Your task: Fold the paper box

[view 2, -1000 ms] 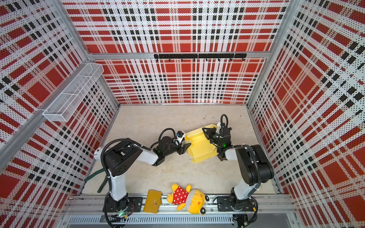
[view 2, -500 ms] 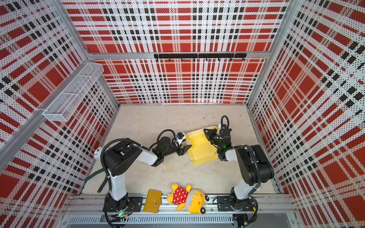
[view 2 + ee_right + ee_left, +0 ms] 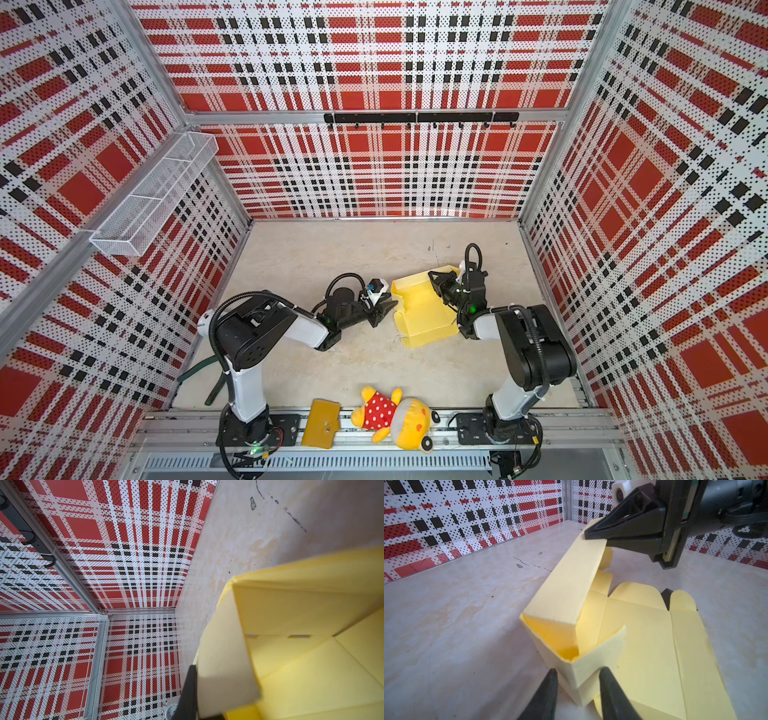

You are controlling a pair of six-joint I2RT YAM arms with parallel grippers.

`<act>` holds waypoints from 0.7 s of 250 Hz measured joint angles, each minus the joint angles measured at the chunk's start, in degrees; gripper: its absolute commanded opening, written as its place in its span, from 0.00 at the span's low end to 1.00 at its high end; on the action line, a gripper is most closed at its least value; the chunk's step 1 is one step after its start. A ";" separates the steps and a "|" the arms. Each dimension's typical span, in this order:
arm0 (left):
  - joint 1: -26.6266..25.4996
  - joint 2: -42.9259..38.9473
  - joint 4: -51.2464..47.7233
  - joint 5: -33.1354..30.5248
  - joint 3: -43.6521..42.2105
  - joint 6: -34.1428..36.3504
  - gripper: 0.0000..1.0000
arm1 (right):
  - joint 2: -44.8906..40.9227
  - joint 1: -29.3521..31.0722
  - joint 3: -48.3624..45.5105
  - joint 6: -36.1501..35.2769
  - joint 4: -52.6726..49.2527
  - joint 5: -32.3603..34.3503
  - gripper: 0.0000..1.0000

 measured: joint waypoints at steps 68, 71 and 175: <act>-1.97 0.35 0.20 -3.78 1.62 0.96 0.30 | -0.02 -0.20 -0.61 0.02 0.09 0.09 0.00; -2.12 0.42 0.20 -4.13 1.70 1.03 0.30 | -0.04 -0.20 -0.72 0.02 0.09 0.20 0.00; -7.89 2.32 -0.50 -20.94 4.70 2.08 0.30 | -6.69 1.75 -3.02 -0.68 -3.65 6.95 0.00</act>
